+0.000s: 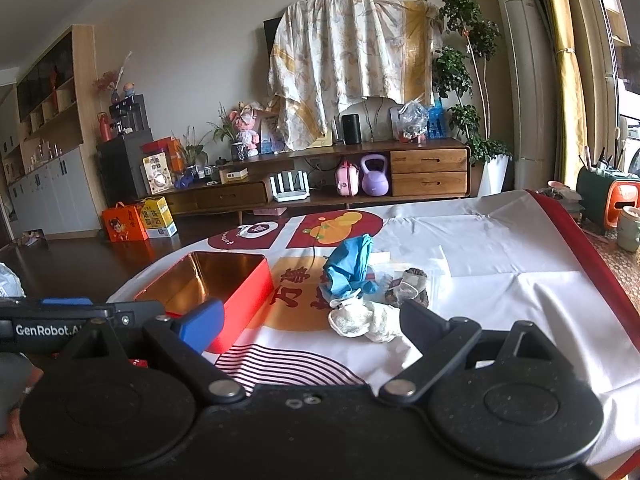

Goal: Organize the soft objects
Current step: 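Grasp the blue rubber glove with the left tool while the right tool grasps the white knitted cloth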

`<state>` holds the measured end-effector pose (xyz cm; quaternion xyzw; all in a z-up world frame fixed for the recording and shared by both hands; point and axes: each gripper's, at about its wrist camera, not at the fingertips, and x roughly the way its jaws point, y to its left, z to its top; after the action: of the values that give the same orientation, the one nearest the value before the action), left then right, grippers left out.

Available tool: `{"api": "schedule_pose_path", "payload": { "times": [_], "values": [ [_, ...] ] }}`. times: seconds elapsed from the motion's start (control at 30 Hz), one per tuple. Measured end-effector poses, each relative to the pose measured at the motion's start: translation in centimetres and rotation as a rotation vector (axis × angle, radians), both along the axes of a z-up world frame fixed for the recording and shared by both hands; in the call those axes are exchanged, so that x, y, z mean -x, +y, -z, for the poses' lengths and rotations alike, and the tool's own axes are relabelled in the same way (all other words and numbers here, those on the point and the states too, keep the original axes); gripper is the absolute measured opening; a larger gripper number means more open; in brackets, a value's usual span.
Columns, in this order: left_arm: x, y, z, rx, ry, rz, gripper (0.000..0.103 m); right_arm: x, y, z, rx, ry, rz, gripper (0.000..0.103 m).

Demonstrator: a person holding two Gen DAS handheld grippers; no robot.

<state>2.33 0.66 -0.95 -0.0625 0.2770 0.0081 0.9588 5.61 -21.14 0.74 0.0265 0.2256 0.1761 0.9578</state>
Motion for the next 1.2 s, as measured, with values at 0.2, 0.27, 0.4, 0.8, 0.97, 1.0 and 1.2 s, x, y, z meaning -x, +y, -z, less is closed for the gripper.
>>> {"api": "schedule_pose_path", "payload": {
  "times": [0.2,0.27,0.4,0.8,0.97,1.0,1.2],
  "values": [
    [-2.9,-0.3,0.2,-0.019,0.009,0.013,0.103,-2.9,-0.8,0.9,0.034,0.031,0.001,0.094],
    [-4.5,-0.5,0.3,-0.031,0.013,0.014,0.103,-4.2,-1.0,1.4,0.055,0.048,0.000,0.093],
    [-7.4,-1.2,0.6,-0.058,0.020,0.034,0.103,-6.5,-0.9,2.4,0.102,0.072,-0.038,0.091],
    [-18.5,-3.5,1.8,-0.014,0.116,0.141,0.103,-12.4,-0.1,4.9,0.212,0.123,-0.142,0.081],
    [-22.6,-4.3,3.0,-0.009,0.160,0.156,0.103,-14.3,0.3,6.4,0.266,0.140,-0.173,0.081],
    [-23.2,-4.4,3.3,-0.002,0.170,0.159,0.103,-14.8,0.3,6.7,0.273,0.149,-0.174,0.081],
    [-27.4,-5.5,5.5,0.026,0.248,0.176,0.103,-16.5,0.7,8.5,0.294,0.183,-0.180,0.081]
  ]
}}
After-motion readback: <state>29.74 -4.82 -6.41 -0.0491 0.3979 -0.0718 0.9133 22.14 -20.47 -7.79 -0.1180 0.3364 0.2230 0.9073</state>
